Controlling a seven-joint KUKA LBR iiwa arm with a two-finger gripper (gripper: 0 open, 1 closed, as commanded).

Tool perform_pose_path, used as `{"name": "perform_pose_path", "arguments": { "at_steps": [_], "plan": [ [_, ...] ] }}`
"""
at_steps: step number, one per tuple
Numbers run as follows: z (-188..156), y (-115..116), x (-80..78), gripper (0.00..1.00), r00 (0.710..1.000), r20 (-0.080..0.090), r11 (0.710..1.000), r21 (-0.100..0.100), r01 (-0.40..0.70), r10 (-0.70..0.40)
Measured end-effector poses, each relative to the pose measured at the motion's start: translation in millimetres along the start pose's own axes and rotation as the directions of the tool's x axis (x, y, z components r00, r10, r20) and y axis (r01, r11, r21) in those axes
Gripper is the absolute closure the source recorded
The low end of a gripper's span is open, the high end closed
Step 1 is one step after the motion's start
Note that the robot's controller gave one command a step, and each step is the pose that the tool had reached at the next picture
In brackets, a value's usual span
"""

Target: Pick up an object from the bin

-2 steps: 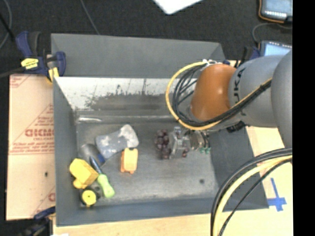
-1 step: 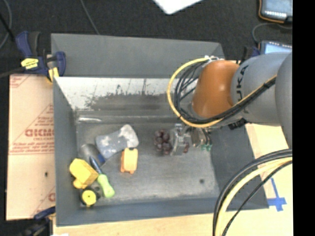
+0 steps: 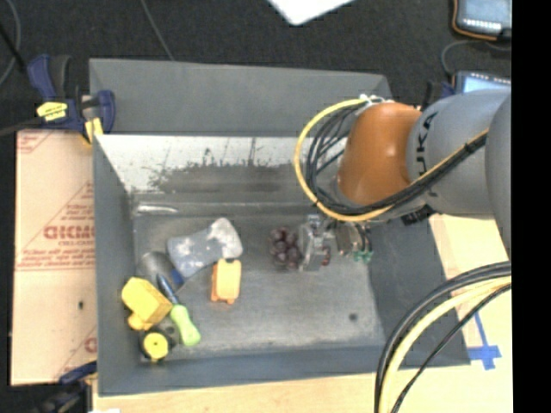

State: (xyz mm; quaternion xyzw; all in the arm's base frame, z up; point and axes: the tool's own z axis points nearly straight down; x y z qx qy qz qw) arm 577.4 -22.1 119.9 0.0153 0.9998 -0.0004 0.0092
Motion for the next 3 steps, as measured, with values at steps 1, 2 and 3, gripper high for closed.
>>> {"name": "perform_pose_path", "arguments": {
  "at_steps": [1, 2, 3],
  "plan": [
    [-10.7, -0.1, 1.4, 1.0, 1.0, -0.007, 1.0, 0.0, 0.001, -0.001],
    [-29.7, -0.1, 0.7, 1.0, 1.0, -0.005, 1.0, -0.001, 0.002, -0.002],
    [-43.7, -0.1, -0.9, 1.0, 1.0, 0.001, 1.0, -0.001, 0.002, -0.002]
  ]
}}
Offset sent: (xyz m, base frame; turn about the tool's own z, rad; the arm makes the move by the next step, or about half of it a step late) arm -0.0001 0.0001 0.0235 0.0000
